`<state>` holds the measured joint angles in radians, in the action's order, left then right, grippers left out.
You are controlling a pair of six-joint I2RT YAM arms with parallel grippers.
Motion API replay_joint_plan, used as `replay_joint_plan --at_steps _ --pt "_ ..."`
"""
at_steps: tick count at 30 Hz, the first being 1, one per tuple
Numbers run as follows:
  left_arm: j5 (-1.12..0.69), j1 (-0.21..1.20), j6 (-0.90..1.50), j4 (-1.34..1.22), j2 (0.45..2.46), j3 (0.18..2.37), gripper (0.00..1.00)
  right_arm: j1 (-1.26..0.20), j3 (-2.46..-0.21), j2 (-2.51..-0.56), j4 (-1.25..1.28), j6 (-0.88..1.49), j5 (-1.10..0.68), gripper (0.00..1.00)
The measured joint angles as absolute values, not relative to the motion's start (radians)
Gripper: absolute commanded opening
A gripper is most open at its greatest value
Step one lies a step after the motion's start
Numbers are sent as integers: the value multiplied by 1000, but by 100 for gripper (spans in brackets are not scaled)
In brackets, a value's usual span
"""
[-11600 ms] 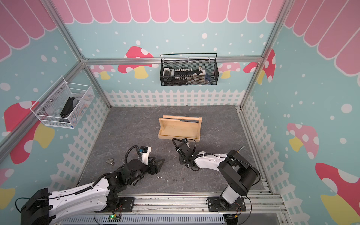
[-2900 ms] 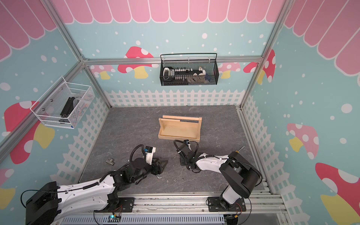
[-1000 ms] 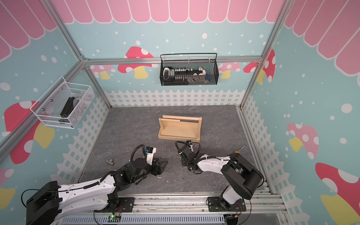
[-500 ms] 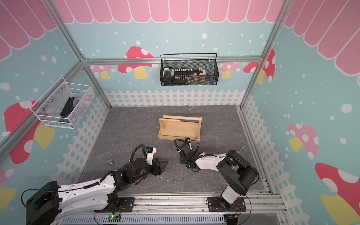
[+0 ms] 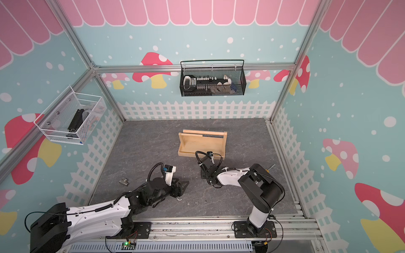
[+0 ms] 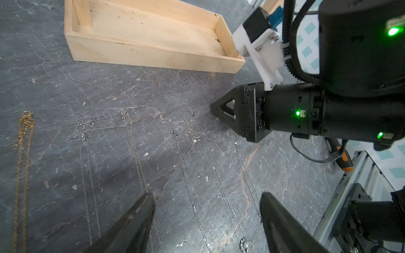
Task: Take the necklace off the jewelry display stand
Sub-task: Adjust the necklace at the center of the board.
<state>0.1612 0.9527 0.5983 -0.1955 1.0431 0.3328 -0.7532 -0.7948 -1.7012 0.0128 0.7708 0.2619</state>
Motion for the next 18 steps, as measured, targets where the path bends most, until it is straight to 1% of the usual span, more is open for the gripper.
replay_joint_plan --at_steps 18 --pt "161 953 595 -197 1065 336 77 -739 -823 -1730 32 764 241 25"
